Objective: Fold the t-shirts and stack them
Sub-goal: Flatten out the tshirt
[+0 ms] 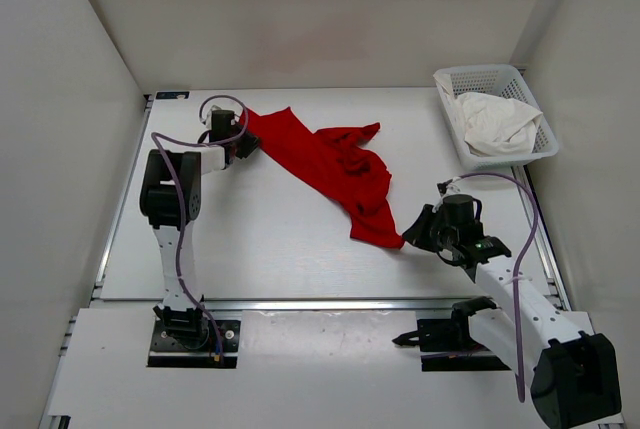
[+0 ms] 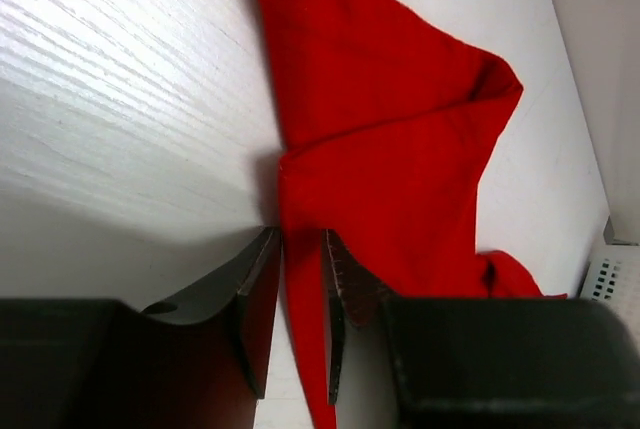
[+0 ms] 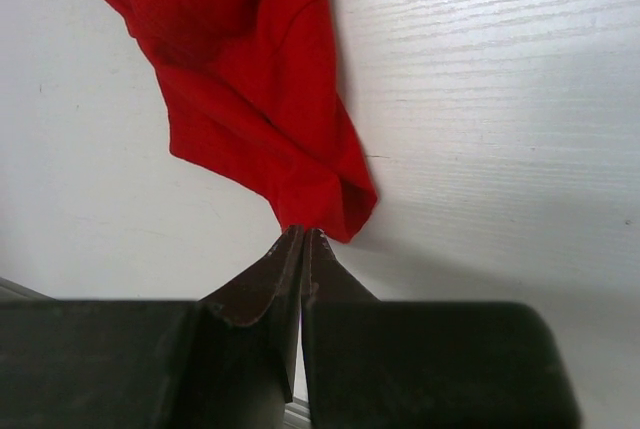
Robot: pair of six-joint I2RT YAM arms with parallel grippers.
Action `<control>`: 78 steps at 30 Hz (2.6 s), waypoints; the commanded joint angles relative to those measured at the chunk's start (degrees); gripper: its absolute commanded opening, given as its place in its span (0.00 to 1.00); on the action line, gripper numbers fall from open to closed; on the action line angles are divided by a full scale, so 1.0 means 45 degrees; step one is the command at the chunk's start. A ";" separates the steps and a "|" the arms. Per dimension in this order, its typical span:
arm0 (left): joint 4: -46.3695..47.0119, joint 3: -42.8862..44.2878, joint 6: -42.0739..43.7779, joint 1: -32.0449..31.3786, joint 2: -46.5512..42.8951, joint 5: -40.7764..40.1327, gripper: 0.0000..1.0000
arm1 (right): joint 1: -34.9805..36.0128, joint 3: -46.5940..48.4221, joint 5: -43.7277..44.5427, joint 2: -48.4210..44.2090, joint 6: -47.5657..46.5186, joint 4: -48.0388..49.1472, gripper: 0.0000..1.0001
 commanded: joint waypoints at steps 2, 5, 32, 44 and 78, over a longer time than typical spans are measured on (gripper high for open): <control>0.0368 0.0289 -0.0349 0.0020 0.0305 -0.0110 0.34 | 0.0039 0.0098 -0.0125 0.0085 -0.0024 0.0640 0.00; 0.0310 0.0582 -0.0252 -0.0039 0.0499 -0.0129 0.29 | 0.0117 0.0137 -0.0085 0.0241 0.0015 0.0699 0.00; -0.2793 -0.3988 0.2716 -0.0293 -0.8711 -0.1868 0.00 | 0.0702 0.5091 0.1651 -0.1224 -0.0902 -0.2189 0.00; -0.8398 0.2120 0.4202 0.0623 -1.3914 -0.0014 0.00 | 0.2988 1.8275 0.6632 0.2132 -0.3383 -0.7152 0.00; -0.9265 1.1308 0.3658 0.2005 -0.4224 -0.0153 0.00 | -0.1743 2.6875 0.1727 1.2451 -0.4552 -0.0767 0.00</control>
